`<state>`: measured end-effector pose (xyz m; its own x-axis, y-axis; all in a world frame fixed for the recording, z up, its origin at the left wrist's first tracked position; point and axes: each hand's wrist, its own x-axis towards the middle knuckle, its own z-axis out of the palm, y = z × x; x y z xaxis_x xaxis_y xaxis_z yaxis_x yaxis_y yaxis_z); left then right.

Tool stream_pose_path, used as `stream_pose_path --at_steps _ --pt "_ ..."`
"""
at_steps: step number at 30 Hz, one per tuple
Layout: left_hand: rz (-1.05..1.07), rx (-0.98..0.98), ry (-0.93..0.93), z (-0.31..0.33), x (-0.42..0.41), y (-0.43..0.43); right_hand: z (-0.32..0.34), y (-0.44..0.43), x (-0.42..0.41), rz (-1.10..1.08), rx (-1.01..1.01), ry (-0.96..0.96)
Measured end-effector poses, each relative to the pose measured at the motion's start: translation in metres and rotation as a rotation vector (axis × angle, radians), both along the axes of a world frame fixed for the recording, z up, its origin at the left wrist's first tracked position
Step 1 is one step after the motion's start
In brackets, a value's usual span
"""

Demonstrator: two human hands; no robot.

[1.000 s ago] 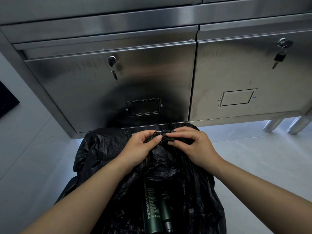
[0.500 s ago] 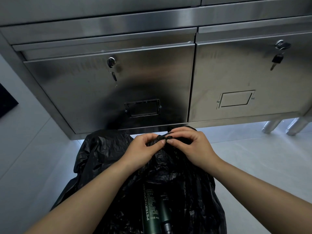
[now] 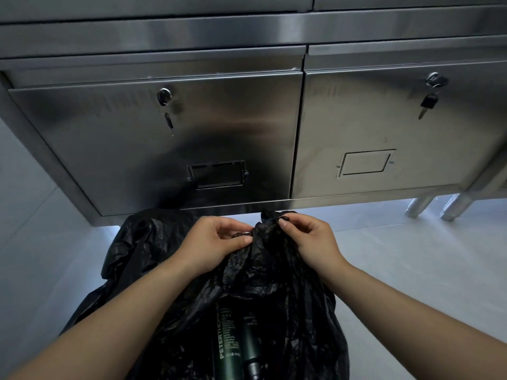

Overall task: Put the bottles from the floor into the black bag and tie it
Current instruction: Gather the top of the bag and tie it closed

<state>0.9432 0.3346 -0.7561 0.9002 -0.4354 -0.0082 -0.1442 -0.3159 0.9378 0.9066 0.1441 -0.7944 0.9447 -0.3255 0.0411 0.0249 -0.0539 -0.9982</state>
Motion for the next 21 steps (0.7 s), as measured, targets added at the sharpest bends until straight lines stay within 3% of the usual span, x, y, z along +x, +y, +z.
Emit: stream_pose_path --at_steps 7,14,21 --pt "0.129 0.008 -0.073 0.001 0.014 0.013 0.004 -0.022 0.001 -0.101 0.258 0.089" --pt "0.171 0.110 -0.202 0.001 0.022 0.019 0.022 -0.013 0.005 0.009 0.069 -0.084" --pt "0.091 0.008 -0.019 0.014 0.012 0.009 0.023 0.003 0.004 0.133 0.049 -0.133"
